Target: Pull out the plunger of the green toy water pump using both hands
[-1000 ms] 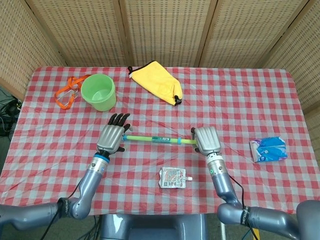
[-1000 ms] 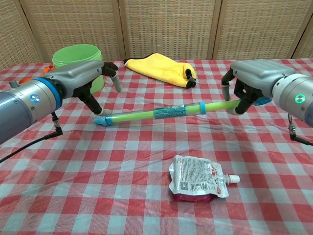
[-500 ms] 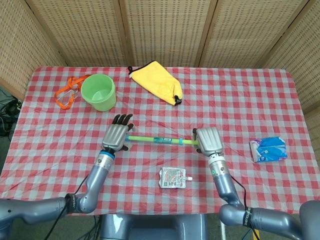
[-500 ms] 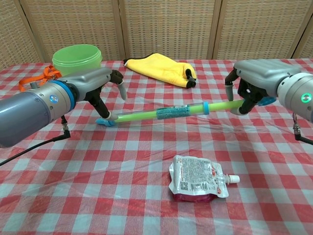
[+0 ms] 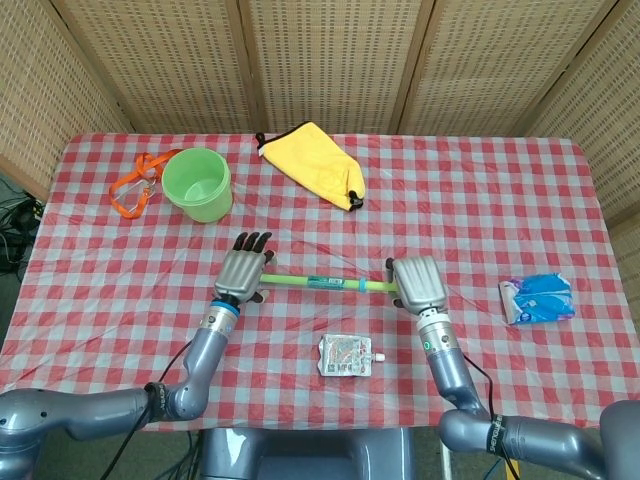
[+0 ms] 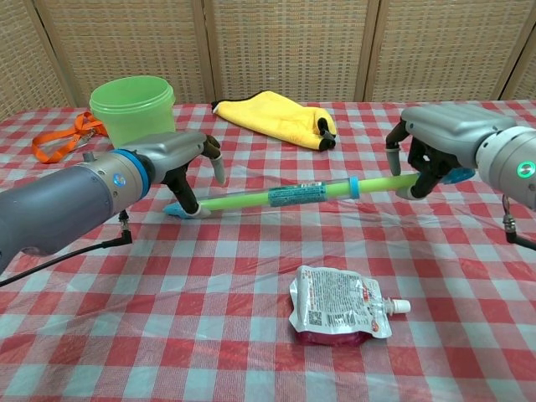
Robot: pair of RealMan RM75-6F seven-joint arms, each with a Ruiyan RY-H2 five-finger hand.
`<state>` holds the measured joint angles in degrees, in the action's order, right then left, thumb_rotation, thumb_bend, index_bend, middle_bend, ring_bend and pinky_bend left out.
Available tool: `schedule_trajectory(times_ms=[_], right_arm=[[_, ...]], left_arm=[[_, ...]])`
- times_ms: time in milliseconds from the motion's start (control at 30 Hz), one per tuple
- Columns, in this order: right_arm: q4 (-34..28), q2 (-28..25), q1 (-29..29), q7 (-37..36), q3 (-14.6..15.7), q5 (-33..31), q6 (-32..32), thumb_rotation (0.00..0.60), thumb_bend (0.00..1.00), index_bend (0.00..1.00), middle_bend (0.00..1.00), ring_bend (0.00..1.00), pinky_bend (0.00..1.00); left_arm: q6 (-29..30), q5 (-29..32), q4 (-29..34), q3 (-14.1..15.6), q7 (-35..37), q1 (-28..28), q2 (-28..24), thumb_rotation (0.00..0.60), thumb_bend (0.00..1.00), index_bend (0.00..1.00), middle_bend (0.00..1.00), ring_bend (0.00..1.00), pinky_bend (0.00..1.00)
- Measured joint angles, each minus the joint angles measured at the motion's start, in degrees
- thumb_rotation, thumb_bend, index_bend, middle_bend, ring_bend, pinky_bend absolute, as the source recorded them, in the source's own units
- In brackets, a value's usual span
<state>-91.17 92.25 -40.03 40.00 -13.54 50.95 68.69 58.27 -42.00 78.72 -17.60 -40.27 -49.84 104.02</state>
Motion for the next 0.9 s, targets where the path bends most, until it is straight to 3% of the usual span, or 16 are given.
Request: schedule_trajectory(times_ms=[467, 667, 900], right_arm=[[-0.25, -0.53, 0.07, -0.54, 0.45, -0.07, -0.18, 0.600, 0.52, 0.81, 1.00, 0.98, 0.69], [-0.52, -0.62, 0.01, -0.37, 0.68, 0.38, 0.06, 0.600, 0.52, 0.81, 1.00, 0.98, 0.69], [-0.79, -0.80, 0.12, -0.60, 0.98, 0.88, 0.30, 0.600, 0.52, 0.81, 1.00, 0.98, 0.69]], left_arm=[[-0.63, 2.51, -3.96, 0.56, -0.32, -2.27, 3.05, 0.600, 0.25, 0.41, 0.00, 0.00, 0.00], [-0.81, 2.60, -5.35, 0.76, 0.27, -2.67, 4.19, 0.600, 0.41, 0.55, 0.00, 0.00, 0.00], [1.61, -0.24, -6.83, 0.55, 2.63, -2.47, 5.49, 0.600, 0.47, 0.62, 0.00, 0.00, 0.00]])
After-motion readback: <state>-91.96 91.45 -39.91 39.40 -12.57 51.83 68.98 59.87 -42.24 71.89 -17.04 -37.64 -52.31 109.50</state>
